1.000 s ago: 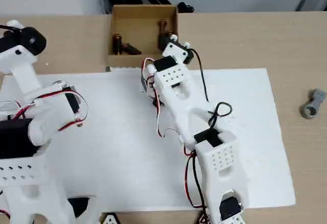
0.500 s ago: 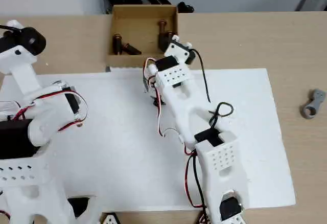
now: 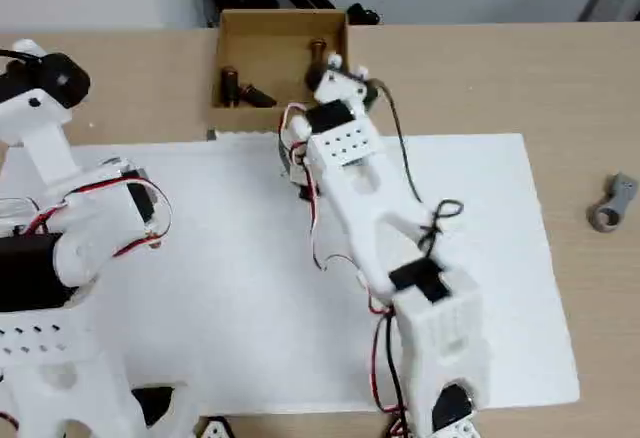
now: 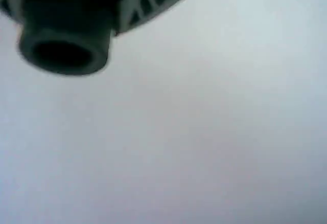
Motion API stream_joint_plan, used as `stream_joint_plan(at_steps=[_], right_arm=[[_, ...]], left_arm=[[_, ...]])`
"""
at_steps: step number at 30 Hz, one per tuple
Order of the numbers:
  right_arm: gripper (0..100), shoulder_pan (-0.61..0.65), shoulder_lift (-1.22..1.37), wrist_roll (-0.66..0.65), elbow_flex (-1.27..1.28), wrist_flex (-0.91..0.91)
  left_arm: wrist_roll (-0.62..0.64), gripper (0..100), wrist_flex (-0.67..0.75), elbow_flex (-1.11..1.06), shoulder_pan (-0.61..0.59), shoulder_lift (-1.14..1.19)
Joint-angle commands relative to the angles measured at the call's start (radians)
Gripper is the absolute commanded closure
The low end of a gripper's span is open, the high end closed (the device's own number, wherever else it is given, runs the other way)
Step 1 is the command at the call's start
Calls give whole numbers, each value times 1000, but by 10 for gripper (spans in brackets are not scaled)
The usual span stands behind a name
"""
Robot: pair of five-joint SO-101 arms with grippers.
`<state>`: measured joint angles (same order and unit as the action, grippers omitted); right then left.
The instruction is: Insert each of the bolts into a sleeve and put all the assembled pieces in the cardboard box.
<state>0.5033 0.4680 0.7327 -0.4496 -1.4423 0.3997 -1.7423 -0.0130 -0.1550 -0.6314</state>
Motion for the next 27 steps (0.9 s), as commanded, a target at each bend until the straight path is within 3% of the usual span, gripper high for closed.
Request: stream_joint_plan(at_steps=[1,9,27], right_arm=[[990,4,-213,-89,-28,-70],[990,1,-526,-293,-28,-197],[995,1,-1184,-677,69,-199]], left_arm=[[-11,995,-9,4,-5,-21],[-11,995,68,4,-2,-21],[-11,995,315,4,5,-21]])
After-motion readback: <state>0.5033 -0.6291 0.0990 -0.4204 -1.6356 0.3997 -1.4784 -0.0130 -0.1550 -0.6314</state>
